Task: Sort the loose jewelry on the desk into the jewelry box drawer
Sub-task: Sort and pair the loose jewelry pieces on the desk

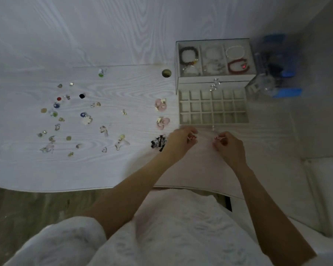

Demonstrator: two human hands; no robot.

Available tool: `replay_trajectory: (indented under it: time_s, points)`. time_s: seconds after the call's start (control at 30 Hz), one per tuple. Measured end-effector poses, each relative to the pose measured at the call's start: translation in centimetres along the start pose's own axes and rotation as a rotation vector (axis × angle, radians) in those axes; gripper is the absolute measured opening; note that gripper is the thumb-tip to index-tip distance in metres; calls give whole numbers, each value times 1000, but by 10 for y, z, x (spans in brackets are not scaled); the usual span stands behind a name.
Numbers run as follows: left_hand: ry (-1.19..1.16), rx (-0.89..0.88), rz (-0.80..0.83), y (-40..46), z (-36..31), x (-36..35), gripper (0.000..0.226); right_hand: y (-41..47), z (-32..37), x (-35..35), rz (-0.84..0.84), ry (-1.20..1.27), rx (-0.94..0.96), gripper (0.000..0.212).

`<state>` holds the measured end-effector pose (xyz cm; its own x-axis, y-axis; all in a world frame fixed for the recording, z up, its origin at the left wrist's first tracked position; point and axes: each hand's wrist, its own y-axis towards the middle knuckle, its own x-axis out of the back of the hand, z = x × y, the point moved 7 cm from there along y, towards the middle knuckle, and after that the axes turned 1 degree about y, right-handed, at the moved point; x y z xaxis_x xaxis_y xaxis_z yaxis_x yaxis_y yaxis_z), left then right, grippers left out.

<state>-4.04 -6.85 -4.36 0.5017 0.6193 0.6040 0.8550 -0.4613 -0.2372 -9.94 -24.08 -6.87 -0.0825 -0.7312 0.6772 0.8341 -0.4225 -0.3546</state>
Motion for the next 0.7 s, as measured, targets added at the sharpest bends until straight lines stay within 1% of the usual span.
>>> replay_trajectory:
  time_s: [0.07, 0.13, 0.2, 0.27, 0.33, 0.43, 0.53, 0.63, 0.7]
  points:
    - [68, 29, -2, 11, -12, -18, 21, 9, -2, 3, 49, -39, 36, 19]
    - [85, 80, -14, 16, -18, -32, 28, 14, -3, 4, 79, -30, 52, 23]
    - [123, 114, -43, 15, -20, -41, 36, 15, -7, 11, 57, -53, 67, 28]
    - [181, 105, -72, 11, -21, -47, 42, 14, -13, 20, -4, -105, 100, 28]
    - [247, 86, -83, 6, -22, -50, 44, 10, -19, 27, -45, -110, 126, 30]
    - [323, 87, -78, 3, -22, -53, 43, 1, -21, 24, -34, -62, 153, 36]
    - [327, 88, -94, 3, -22, -55, 45, -5, -12, 9, -14, -39, 191, 38]
    - [276, 112, -120, 4, -22, -55, 40, -3, 1, -5, 21, 5, 242, 35]
    - [233, 130, -152, 5, -22, -53, 37, -2, 9, -12, 43, 22, 280, 36]
